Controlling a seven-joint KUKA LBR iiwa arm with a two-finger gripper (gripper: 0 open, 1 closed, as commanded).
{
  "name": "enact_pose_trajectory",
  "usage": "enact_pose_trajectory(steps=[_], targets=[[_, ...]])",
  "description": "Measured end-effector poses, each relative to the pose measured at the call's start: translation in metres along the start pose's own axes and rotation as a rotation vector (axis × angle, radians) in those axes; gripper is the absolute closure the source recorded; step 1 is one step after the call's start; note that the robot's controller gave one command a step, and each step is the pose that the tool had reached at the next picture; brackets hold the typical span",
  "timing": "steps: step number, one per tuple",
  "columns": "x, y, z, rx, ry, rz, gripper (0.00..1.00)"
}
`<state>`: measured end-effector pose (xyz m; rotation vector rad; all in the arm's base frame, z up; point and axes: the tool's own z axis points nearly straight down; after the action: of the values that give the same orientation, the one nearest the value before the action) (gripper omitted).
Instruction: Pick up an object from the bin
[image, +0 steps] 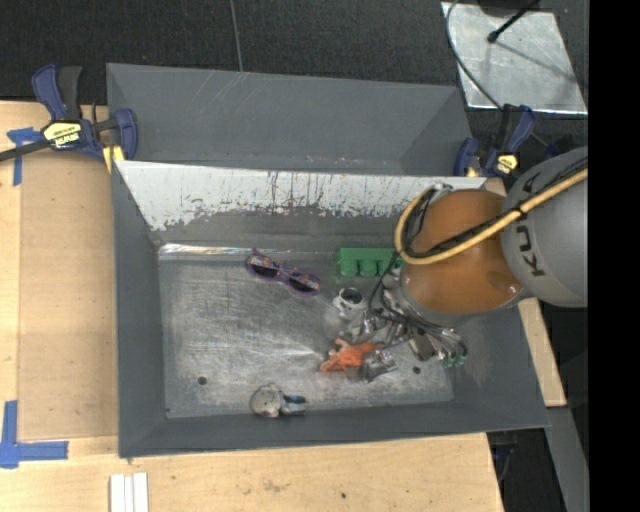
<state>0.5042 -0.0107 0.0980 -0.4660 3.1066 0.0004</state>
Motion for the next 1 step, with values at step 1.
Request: enact_pose_trajectory(steps=[1], targets=[[-0.0023,0.0090,-0.0513,0.000,0.004,0.025,1.00]])
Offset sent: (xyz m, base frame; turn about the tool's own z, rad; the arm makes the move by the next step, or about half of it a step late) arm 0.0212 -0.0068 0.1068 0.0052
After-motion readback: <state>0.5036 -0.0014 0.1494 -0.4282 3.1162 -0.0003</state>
